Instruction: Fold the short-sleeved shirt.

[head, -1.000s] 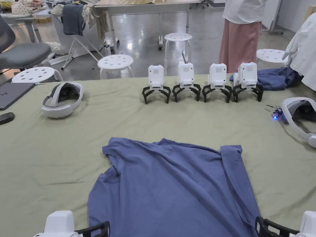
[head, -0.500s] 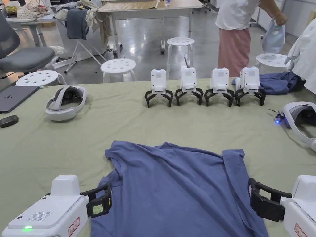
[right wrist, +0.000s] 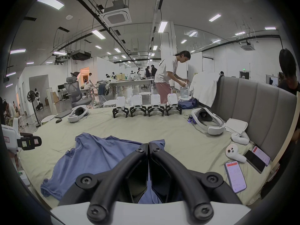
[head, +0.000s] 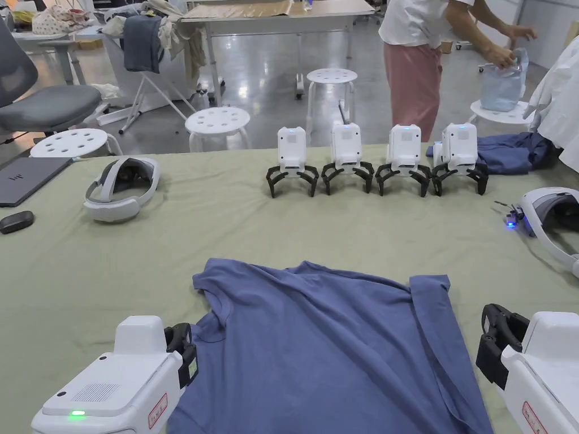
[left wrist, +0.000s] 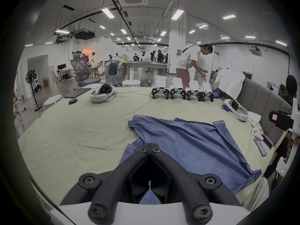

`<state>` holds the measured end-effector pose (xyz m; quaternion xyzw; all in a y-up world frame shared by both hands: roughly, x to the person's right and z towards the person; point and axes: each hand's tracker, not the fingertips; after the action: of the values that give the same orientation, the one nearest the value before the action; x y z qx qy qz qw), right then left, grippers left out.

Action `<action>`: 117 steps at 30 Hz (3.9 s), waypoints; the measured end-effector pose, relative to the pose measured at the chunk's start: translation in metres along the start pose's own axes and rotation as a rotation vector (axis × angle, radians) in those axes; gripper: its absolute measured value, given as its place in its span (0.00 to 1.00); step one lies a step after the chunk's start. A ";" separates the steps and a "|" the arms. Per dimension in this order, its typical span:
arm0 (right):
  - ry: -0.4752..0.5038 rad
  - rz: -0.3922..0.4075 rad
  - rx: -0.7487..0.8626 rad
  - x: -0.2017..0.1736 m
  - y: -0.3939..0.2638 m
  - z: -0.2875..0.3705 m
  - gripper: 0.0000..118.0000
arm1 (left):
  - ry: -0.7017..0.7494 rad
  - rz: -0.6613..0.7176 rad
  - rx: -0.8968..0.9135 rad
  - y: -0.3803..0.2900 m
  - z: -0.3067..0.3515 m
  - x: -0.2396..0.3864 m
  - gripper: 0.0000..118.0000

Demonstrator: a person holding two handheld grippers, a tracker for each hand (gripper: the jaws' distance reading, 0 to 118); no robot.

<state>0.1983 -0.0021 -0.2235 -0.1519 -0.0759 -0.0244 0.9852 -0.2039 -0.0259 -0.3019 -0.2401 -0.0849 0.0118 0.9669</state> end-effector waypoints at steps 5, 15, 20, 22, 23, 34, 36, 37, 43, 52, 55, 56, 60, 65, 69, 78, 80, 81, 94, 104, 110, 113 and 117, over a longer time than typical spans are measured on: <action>-0.002 0.011 0.003 0.000 0.002 0.002 0.04 | 0.004 -0.003 -0.007 0.001 0.000 -0.003 0.00; 0.007 0.002 0.001 0.001 0.007 -0.007 0.04 | -0.001 0.003 -0.030 0.017 -0.015 -0.012 0.00; 0.008 -0.004 -0.001 0.002 0.012 -0.023 0.04 | -0.008 0.009 -0.039 0.037 -0.039 -0.020 0.00; 0.009 -0.002 -0.002 0.001 0.015 -0.034 0.04 | -0.013 0.014 -0.046 0.048 -0.055 -0.025 0.00; 0.009 -0.001 -0.004 0.001 0.016 -0.039 0.04 | -0.015 0.013 -0.052 0.053 -0.064 -0.027 0.00; 0.003 -0.014 -0.044 0.004 0.021 -0.110 0.04 | -0.080 0.075 -0.230 0.110 -0.218 -0.059 0.00; -0.002 -0.015 -0.054 0.004 0.021 -0.121 0.04 | -0.095 0.112 -0.278 0.114 -0.247 -0.064 0.00; -0.002 -0.016 -0.057 0.004 0.021 -0.127 0.04 | -0.097 0.114 -0.297 0.115 -0.263 -0.066 0.00; -0.011 -0.015 -0.082 0.010 0.015 -0.153 0.04 | -0.088 0.088 -0.406 0.119 -0.339 -0.071 0.00; -0.022 -0.013 -0.130 0.017 0.000 -0.173 0.04 | -0.053 0.080 -0.568 0.120 -0.405 -0.070 0.56; -0.023 -0.010 -0.145 0.020 -0.004 -0.175 0.04 | -0.004 0.021 -0.553 0.115 -0.409 -0.066 0.95; -0.025 -0.009 -0.149 0.021 -0.006 -0.175 0.04 | -0.006 0.019 -0.558 0.113 -0.410 -0.066 0.95; -0.027 -0.014 -0.162 0.022 -0.009 -0.175 0.04 | -0.009 0.022 -0.624 0.108 -0.417 -0.066 0.91; -0.023 -0.009 -0.170 0.024 -0.011 -0.173 0.04 | -0.038 0.060 -0.696 0.102 -0.420 -0.061 0.46; -0.024 -0.009 -0.165 0.024 -0.008 -0.170 0.04 | -0.076 0.058 -0.695 0.100 -0.415 -0.054 0.09; -0.038 -0.025 -0.188 0.025 -0.002 -0.180 0.04 | -0.109 0.056 -0.577 0.105 -0.380 -0.053 0.04; -0.039 -0.031 -0.217 0.025 0.002 -0.194 0.04 | -0.130 0.059 -0.539 0.110 -0.359 -0.055 0.04; -0.039 -0.033 -0.223 0.024 0.003 -0.202 0.04 | -0.132 0.057 -0.522 0.111 -0.350 -0.056 0.04; -0.048 -0.093 -0.449 0.017 -0.004 -0.318 0.33 | -0.184 0.063 -0.436 0.111 -0.269 -0.063 0.04; -0.089 -0.026 -0.566 0.006 -0.033 -0.353 0.92 | -0.193 0.059 -0.439 0.109 -0.269 -0.063 0.04; -0.129 -0.034 -0.605 0.012 -0.045 -0.367 0.70 | -0.194 0.061 -0.443 0.106 -0.270 -0.066 0.04; -0.121 -0.054 -0.610 0.015 -0.047 -0.363 0.37 | -0.195 0.064 -0.447 0.105 -0.270 -0.066 0.04; -0.132 -0.076 -0.564 0.017 -0.044 -0.353 0.07 | -0.194 0.068 -0.452 0.102 -0.270 -0.068 0.04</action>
<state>0.2623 -0.1512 -0.5411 -0.4181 -0.1355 -0.0717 0.8954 -0.2231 -0.0653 -0.5954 -0.4507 -0.1697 0.0481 0.8751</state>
